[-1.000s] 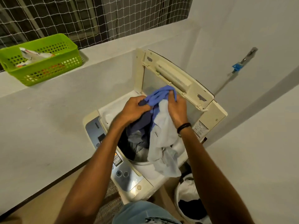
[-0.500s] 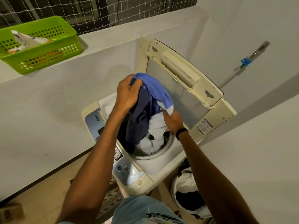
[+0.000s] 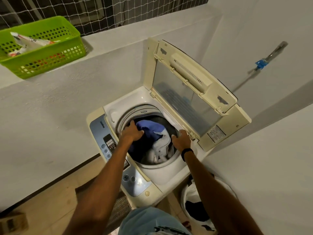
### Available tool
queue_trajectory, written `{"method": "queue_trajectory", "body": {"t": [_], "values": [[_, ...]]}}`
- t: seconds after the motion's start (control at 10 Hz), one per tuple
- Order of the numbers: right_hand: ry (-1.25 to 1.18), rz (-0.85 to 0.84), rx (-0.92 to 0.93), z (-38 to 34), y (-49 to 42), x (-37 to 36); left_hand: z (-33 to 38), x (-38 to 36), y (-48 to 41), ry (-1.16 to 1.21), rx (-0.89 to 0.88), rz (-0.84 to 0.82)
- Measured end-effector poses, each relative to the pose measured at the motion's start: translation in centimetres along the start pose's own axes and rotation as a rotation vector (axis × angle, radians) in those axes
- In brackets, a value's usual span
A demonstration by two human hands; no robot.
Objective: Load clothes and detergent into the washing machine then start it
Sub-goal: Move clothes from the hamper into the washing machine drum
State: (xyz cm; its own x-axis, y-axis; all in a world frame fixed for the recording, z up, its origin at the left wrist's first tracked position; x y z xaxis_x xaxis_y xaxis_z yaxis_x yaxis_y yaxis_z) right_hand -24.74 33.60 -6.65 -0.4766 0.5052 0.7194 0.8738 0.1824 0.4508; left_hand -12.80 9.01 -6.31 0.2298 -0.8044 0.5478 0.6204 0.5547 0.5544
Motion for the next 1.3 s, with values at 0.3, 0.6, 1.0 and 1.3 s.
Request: {"method": "queue_trajectory", "body": {"t": [0.3,0.6,1.0,1.3], "values": [[-0.142,0.064,-0.091,11.6,3.8,0.4,3.9,-15.6,9.0,0.052,-0.170,-0.310],[-0.369,-0.074,-0.623,38.7,12.0,-1.3,2.1,-37.0,15.4,-0.177,-0.052,-0.714],[-0.544,-0.397,-0.931,66.8,-1.8,-21.7,-16.3,-63.4,1.2,-0.103,0.328,-0.547],[-0.744,-0.174,-0.959,78.1,-19.4,-31.4,-24.1,-76.0,-5.5,0.196,0.455,-0.499]]}}
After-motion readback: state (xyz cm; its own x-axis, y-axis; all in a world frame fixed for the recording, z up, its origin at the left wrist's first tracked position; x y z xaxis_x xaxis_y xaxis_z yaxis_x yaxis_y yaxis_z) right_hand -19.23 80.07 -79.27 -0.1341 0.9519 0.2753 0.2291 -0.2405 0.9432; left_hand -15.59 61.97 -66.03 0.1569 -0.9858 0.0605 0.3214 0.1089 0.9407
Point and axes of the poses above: each hand's wrist, its own y-axis away from the middle knuckle, its own x-axis out of the back of the hand, z = x × y, the point moved 9 cm from there along -y, towards the middle knuckle, and after that the axes turned 14 degrees about y, right-handed, at the moved point
